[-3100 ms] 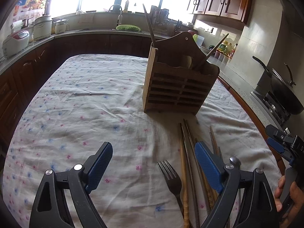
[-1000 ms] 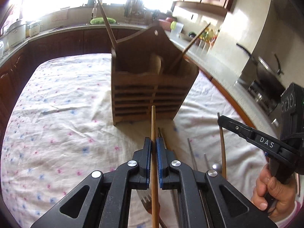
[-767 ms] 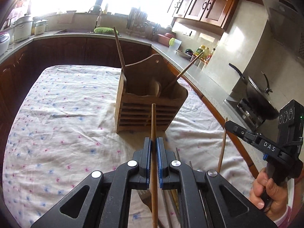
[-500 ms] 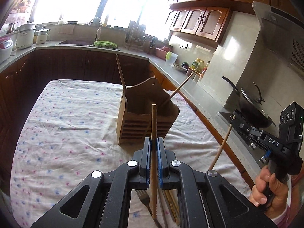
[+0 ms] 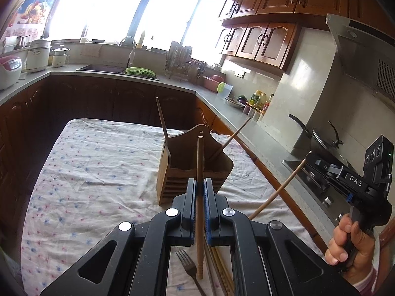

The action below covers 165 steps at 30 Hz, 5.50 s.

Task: Organize utensils
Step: 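Lift both held chopsticks and insert them into the wooden holder, then open both tools to release the chopsticks into the holder, then move both tools back down toward the fork and spoon on the cloth, then close the left tool on the steel fork while the right tool grasps the steel spoon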

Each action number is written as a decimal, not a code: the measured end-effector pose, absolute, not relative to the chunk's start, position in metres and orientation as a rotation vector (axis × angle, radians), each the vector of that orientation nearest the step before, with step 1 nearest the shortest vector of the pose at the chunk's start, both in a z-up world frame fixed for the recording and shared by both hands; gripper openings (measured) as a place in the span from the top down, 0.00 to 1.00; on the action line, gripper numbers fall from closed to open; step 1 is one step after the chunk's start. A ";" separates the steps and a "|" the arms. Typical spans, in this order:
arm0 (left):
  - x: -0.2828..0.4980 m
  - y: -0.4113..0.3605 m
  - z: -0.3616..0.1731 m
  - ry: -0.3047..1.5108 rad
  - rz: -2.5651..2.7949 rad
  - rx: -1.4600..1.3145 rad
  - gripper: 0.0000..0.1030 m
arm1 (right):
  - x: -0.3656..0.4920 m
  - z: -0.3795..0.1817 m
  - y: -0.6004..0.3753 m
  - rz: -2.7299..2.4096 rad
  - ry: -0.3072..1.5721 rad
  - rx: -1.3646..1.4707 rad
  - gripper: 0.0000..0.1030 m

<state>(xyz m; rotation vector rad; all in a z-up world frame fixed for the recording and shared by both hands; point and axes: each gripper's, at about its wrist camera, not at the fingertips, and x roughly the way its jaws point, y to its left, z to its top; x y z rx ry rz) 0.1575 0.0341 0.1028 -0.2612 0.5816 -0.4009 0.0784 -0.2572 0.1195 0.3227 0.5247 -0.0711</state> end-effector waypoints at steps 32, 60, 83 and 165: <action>0.284 0.016 0.101 0.307 -0.155 -0.369 0.96 | 0.184 0.131 -0.297 -0.179 0.348 0.311 0.96; 0.326 0.001 0.060 0.451 -0.199 -0.311 0.87 | 0.204 0.069 -0.299 -0.174 0.462 0.348 0.89; 0.193 0.039 0.054 0.485 -0.144 -0.346 0.24 | 0.101 0.088 -0.291 -0.176 0.392 0.413 0.00; 0.206 -0.027 -0.058 1.030 -0.454 -0.453 0.95 | 0.025 -0.070 -0.285 -0.065 0.955 0.625 0.96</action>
